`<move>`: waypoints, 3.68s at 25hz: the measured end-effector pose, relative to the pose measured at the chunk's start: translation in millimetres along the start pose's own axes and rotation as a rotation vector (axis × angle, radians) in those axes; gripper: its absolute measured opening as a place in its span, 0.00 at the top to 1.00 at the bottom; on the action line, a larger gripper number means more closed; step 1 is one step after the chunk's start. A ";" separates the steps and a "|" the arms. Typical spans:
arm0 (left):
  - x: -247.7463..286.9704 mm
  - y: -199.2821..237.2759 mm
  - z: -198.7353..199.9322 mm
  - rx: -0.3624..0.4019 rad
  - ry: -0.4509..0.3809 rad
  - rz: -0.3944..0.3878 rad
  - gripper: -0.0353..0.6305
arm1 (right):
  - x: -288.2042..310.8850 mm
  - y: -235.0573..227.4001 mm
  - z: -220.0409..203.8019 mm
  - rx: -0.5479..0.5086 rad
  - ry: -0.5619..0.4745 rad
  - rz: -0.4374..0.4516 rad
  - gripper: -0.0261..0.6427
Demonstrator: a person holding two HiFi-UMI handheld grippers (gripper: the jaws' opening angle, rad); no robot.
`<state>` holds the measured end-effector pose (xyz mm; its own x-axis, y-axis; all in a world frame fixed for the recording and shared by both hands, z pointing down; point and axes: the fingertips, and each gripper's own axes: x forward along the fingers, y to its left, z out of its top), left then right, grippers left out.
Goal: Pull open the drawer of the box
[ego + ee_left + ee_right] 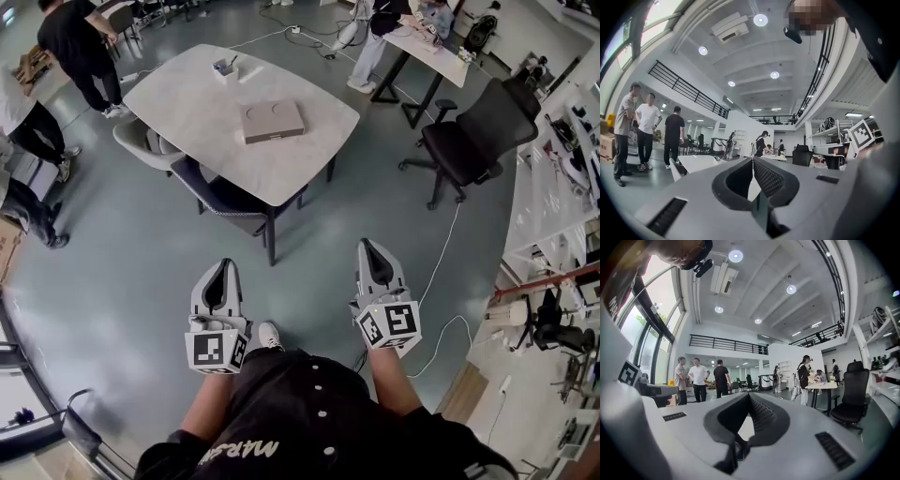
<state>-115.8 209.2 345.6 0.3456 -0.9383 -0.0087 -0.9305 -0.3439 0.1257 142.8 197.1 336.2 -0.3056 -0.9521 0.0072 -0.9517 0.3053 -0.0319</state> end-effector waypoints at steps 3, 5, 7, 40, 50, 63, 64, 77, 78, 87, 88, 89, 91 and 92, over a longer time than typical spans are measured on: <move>19.9 14.7 1.7 0.001 0.005 -0.019 0.92 | 25.5 0.9 -3.1 0.002 0.010 -0.012 0.97; 30.0 24.3 -0.5 -0.003 0.012 -0.027 0.92 | 37.3 2.1 -5.6 0.005 0.018 -0.019 0.97; 39.3 33.8 -3.8 -0.004 0.024 -0.031 0.92 | 46.0 4.1 -9.4 0.012 0.030 -0.025 0.97; 323.4 76.7 -4.1 0.027 0.037 0.079 0.92 | 343.8 -107.3 -22.2 0.058 0.068 0.204 0.97; 342.3 90.8 -6.9 0.015 0.048 0.068 0.92 | 397.1 -97.4 -53.0 0.204 0.154 0.256 0.96; 360.7 118.5 -22.4 -0.049 0.110 -0.022 0.92 | 455.6 -74.3 -140.8 0.359 0.365 0.190 0.96; 360.6 118.6 -27.4 -0.060 0.120 -0.032 0.92 | 461.1 -71.7 -154.4 0.395 0.389 0.192 0.96; 357.2 101.2 -87.7 -0.144 0.202 -0.162 0.92 | 523.8 -66.1 -310.6 0.905 0.575 0.079 0.91; 355.5 102.6 -92.7 -0.158 0.216 -0.165 0.92 | 527.2 -67.5 -318.1 0.933 0.577 0.064 0.90; 352.2 104.9 -117.9 -0.246 0.262 -0.187 0.92 | 544.3 -76.4 -355.1 1.151 0.537 -0.025 0.89; 351.1 105.2 -120.9 -0.247 0.273 -0.185 0.92 | 544.3 -77.0 -357.2 1.162 0.534 -0.035 0.90; 351.1 105.9 -121.9 -0.246 0.270 -0.182 0.92 | 544.0 -77.7 -358.5 1.175 0.530 -0.044 0.92; 352.9 107.1 -120.7 -0.244 0.251 -0.178 0.92 | 542.8 -78.3 -358.8 1.205 0.518 -0.049 0.93; 353.7 107.6 -119.9 -0.245 0.242 -0.176 0.92 | 542.2 -78.3 -358.5 1.219 0.513 -0.049 0.93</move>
<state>-79.2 -155.5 474.9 0.5435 -0.8200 0.1794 -0.8079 -0.4530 0.3769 41.4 -337.1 700.9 -0.5041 -0.7651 0.4005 -0.4096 -0.1965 -0.8909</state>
